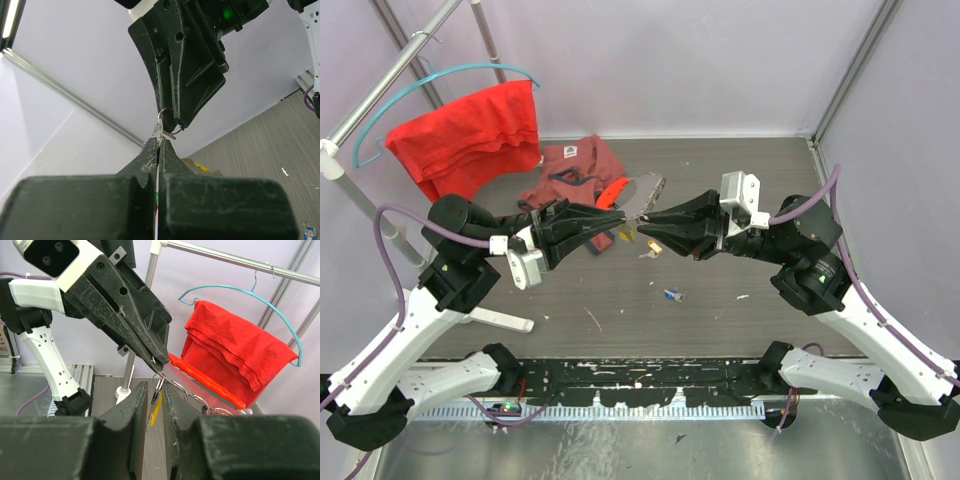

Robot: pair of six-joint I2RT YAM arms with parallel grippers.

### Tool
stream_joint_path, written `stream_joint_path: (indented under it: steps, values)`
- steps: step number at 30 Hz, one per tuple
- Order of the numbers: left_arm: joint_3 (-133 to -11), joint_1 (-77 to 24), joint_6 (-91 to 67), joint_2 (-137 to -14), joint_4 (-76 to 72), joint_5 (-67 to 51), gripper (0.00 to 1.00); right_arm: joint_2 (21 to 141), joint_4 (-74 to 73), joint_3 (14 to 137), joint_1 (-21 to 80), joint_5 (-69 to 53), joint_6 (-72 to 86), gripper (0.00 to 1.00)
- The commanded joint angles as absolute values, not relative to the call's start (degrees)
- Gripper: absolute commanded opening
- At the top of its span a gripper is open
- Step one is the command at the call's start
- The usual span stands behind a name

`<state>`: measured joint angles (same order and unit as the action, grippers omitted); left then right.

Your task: Put the keys on the keyring

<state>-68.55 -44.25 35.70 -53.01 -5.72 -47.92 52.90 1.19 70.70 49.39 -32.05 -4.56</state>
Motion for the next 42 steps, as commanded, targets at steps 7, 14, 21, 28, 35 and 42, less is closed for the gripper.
stream_joint_path:
  steps: [7,14,21,28,35,42]
  values:
    - [-67.79,-44.25,36.33,-51.61,-7.83,-46.66,0.00,52.47,-2.35,73.88,49.58,-21.47,-7.51,0.01]
    - [-66.61,-44.25,32.12,-51.12,-7.99,-46.58,0.10,54.19,-13.95,81.36,49.59,-17.81,-13.33,0.01]
    - [-63.93,-44.23,25.33,-50.00,-10.99,-47.30,0.30,54.89,-20.84,84.91,49.57,-14.78,-17.71,0.01]
    - [-62.00,-44.30,17.41,-50.11,-17.08,-43.96,0.39,54.92,-22.29,84.30,49.53,-13.00,-24.65,0.01]
    - [-61.83,-44.27,9.20,-53.13,-24.00,-40.59,0.40,53.24,-16.93,77.29,49.57,-19.30,-39.60,0.06]
    - [-62.87,-44.29,9.69,-55.63,-23.62,-38.75,0.38,53.58,-15.75,76.60,49.58,-22.94,-47.16,0.04]
